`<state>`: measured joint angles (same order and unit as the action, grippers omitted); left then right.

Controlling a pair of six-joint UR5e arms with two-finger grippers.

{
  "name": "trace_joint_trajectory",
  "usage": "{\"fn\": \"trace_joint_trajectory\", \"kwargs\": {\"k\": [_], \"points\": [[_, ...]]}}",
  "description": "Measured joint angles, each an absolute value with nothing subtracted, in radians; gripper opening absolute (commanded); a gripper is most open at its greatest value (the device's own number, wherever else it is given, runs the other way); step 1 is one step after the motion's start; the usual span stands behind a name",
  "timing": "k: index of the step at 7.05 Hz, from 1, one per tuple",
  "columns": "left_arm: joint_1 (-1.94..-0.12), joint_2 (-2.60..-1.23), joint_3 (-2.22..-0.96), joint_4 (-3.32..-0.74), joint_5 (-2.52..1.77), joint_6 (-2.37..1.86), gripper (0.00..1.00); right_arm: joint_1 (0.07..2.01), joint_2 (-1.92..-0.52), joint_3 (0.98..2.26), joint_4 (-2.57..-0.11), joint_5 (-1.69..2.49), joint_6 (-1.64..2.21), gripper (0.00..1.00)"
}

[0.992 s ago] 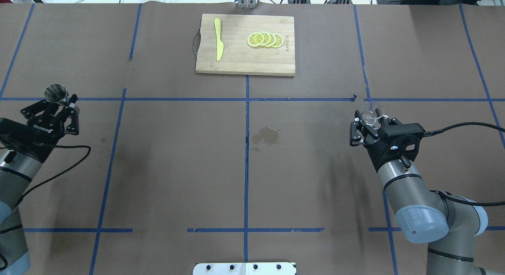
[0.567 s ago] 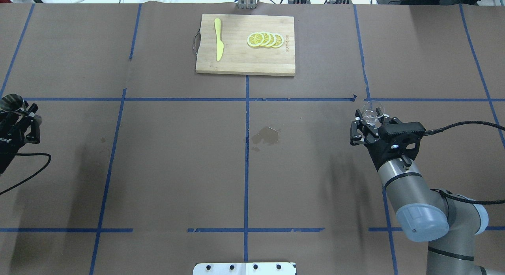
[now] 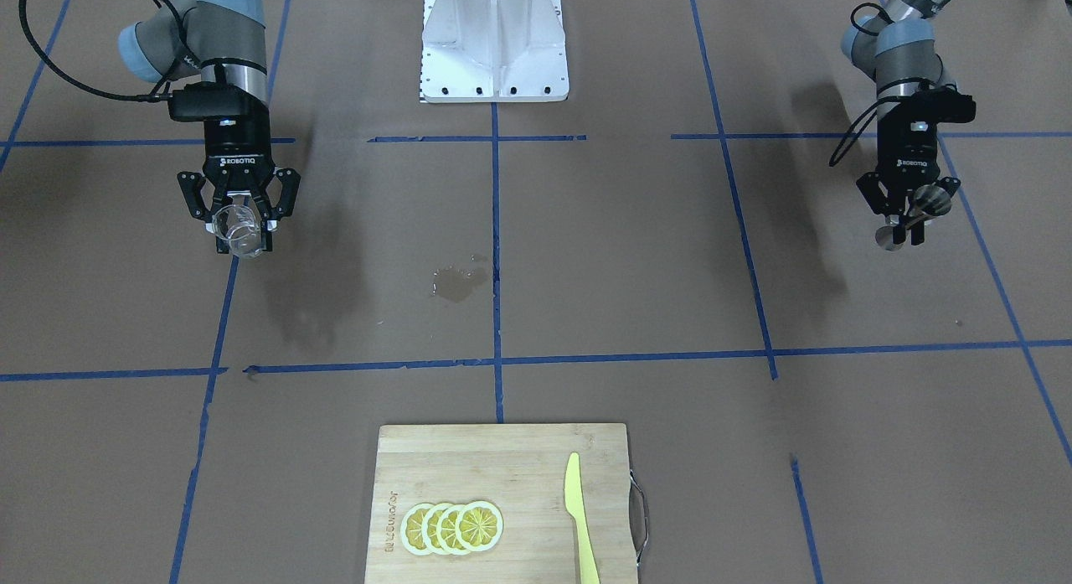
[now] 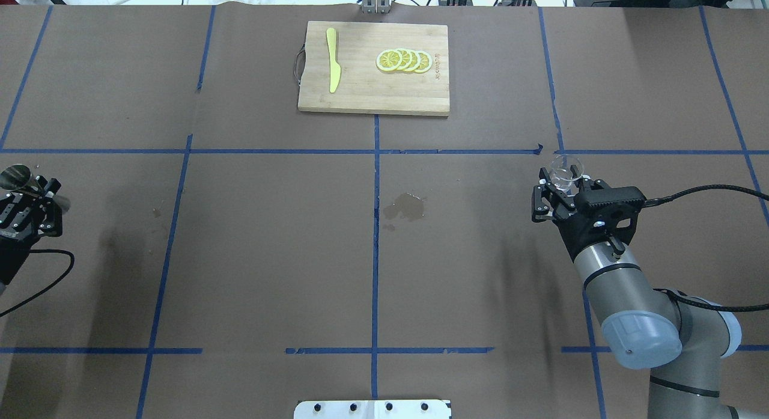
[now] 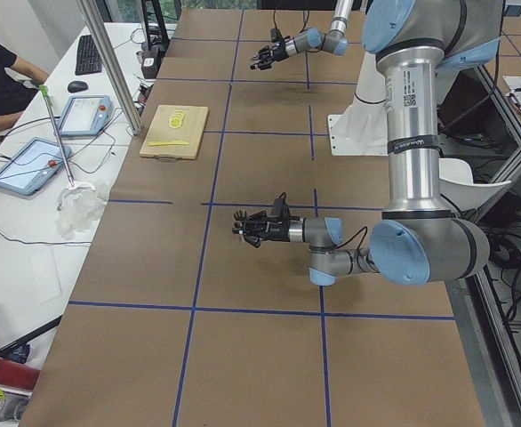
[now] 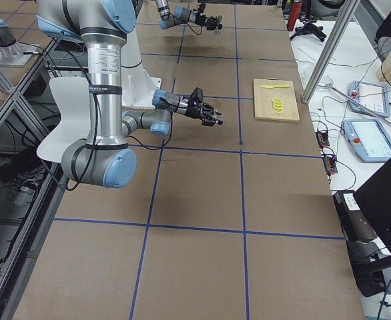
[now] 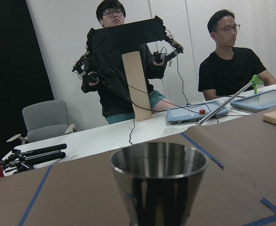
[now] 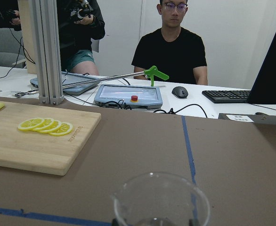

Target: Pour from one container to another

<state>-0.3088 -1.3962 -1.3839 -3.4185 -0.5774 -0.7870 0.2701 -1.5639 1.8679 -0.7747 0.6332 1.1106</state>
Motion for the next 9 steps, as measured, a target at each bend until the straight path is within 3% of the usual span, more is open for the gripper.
{"fn": "trace_joint_trajectory", "kwargs": {"k": [3,9], "points": [[-0.187,-1.397,-1.388,-3.4,-0.464,-0.859,0.0,0.27,-1.563,1.868,-0.773,0.632,1.112,0.0],[-0.129,-1.402,-1.354,-3.341,-0.397,-0.867,0.0,0.269,-1.56,1.871,-0.773,0.632,1.112,0.0]]}}
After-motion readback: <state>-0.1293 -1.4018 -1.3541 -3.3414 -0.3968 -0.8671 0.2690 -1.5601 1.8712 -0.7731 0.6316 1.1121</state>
